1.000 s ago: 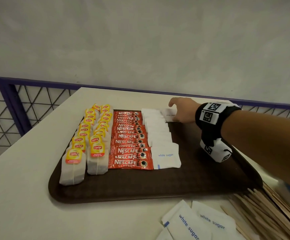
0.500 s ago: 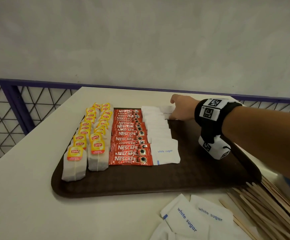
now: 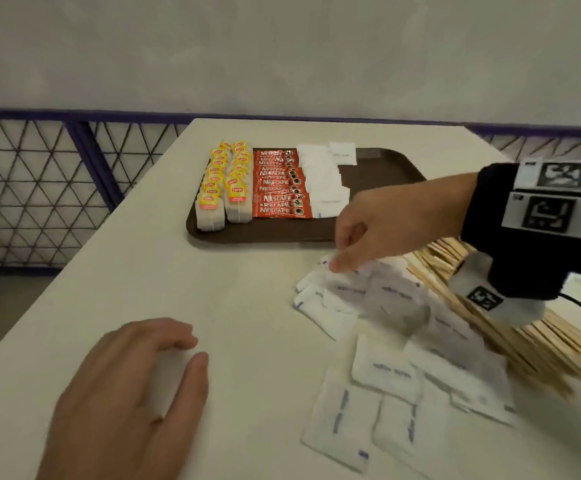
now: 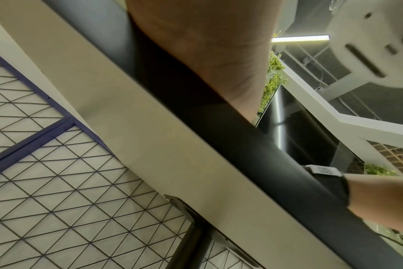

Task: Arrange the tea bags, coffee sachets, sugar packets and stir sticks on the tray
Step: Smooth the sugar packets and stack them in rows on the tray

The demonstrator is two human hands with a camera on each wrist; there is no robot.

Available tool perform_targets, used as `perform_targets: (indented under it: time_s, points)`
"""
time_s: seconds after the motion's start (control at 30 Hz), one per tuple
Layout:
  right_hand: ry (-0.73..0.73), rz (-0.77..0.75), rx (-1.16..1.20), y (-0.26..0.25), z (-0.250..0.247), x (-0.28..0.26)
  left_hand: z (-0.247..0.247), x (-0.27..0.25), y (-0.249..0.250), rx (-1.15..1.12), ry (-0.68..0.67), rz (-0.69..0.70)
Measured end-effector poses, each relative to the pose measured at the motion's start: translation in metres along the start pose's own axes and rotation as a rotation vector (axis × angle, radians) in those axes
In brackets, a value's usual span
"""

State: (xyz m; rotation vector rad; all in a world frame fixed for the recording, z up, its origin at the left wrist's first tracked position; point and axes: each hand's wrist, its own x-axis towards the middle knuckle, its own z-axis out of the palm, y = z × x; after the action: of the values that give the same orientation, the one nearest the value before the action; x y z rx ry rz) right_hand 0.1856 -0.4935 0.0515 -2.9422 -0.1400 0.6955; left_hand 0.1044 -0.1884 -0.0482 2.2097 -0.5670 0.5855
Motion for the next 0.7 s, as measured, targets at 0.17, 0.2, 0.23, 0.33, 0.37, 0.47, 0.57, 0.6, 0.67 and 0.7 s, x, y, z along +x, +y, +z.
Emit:
perform_targets:
  time_s: [0.17,0.2,0.23,0.33,0.37,0.47,0.57,0.6,0.67,0.7]
  points:
    - [0.1,0.023,-0.088,-0.016,0.04,-0.023,-0.005,-0.011,0.011,-0.045,-0.012,-0.039]
    - [0.135,0.022,-0.072,-0.019,0.047,-0.025,-0.005,-0.015,0.017,-0.078,-0.034,-0.062]
    - [0.166,0.018,-0.054,-0.022,0.05,-0.026,-0.004,-0.018,0.023,-0.107,-0.066,-0.052]
    - [0.237,0.006,-0.01,-0.032,0.054,-0.03,0.006,-0.026,0.045,-0.103,-0.184,-0.004]
    - [0.254,0.002,-0.006,-0.036,0.054,-0.031,0.012,-0.026,0.051,-0.058,-0.247,-0.007]
    - [0.295,-0.019,-0.024,-0.045,0.057,-0.034,0.026,-0.023,0.065,0.202,-0.446,-0.053]
    - [0.321,-0.044,-0.026,-0.049,0.061,-0.036,0.036,-0.018,0.071,0.295,-0.506,-0.08]
    - [0.332,-0.056,-0.017,-0.049,0.062,-0.036,0.037,-0.015,0.072,0.273,-0.509,-0.098]
    - [0.373,-0.09,0.018,-0.047,0.063,-0.04,0.038,-0.01,0.073,0.222,-0.513,-0.136]
    - [0.414,-0.104,0.057,-0.046,0.062,-0.044,0.037,-0.008,0.073,0.192,-0.513,-0.165]
